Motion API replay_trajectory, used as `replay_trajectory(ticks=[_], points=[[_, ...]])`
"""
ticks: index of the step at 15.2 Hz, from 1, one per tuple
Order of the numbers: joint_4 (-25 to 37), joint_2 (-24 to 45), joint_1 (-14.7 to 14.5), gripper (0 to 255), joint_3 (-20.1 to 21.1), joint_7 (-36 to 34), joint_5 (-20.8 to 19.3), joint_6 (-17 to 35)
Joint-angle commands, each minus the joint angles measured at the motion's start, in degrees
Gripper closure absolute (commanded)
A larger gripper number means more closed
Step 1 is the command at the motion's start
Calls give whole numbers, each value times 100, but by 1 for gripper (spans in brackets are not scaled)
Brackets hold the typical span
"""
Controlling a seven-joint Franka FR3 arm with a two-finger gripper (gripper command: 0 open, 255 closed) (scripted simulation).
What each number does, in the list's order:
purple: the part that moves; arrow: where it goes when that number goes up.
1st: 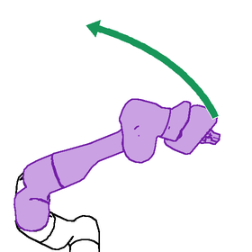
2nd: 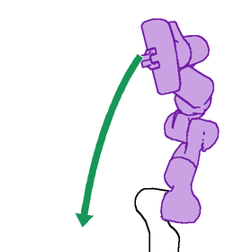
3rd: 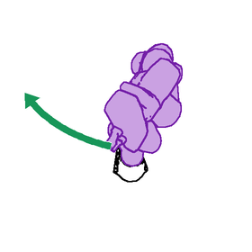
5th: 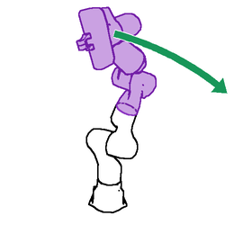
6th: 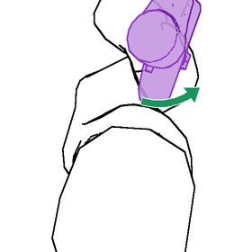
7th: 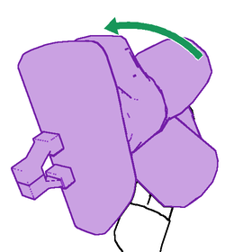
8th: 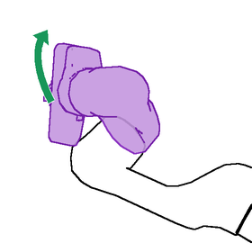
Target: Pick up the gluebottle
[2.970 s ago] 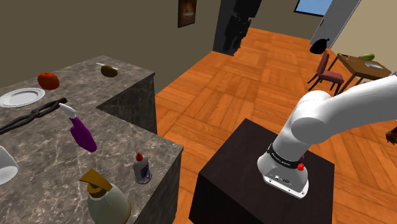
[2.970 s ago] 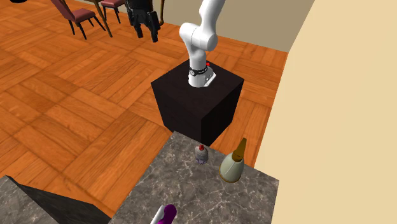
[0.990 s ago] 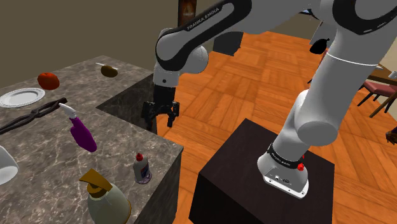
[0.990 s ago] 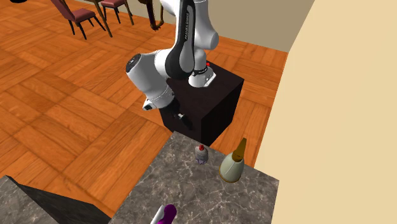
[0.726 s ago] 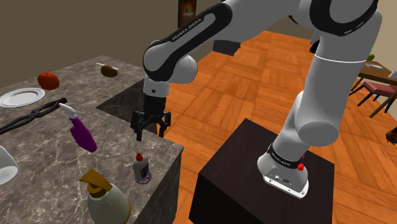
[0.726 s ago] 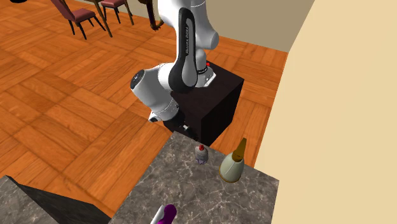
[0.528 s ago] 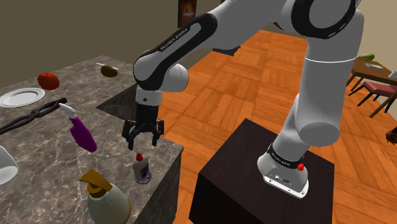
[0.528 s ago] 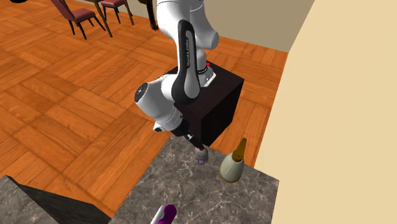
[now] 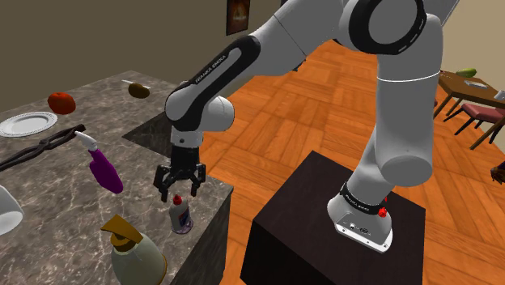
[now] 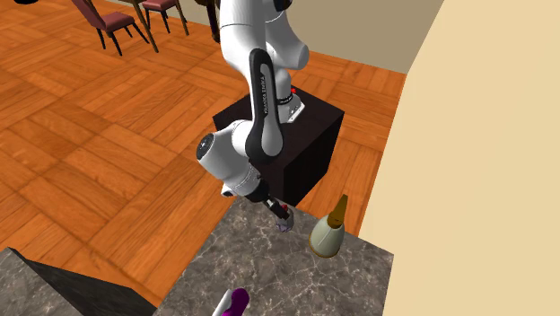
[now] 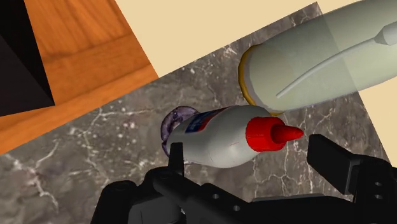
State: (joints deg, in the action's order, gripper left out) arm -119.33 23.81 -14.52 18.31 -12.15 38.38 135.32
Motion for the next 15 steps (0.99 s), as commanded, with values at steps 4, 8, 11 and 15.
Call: replay_trajectory(ticks=[4,8,11,15], points=[[17,54,-4,255,-1,21,3,34],[16,53,-4,255,-1,21,3,34],[12,51,-4,255,0,24,5,37],[4,-133,8,255,-5,-81,-29,-121]])
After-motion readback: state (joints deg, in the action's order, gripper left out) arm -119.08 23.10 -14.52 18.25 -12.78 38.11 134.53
